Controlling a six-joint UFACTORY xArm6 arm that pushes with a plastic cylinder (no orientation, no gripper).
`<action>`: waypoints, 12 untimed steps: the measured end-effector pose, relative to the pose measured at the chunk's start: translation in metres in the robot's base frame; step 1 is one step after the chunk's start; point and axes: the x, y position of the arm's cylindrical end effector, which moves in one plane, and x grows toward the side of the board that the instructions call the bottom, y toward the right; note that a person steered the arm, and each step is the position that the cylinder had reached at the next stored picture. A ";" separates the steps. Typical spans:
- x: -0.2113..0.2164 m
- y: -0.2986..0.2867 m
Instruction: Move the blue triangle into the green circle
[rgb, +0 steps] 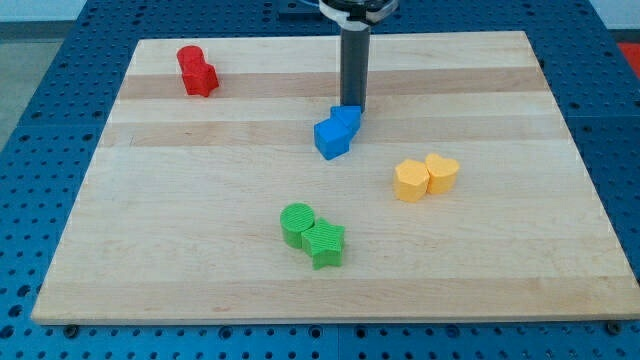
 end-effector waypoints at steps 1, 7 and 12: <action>0.010 0.000; 0.067 -0.001; 0.125 -0.032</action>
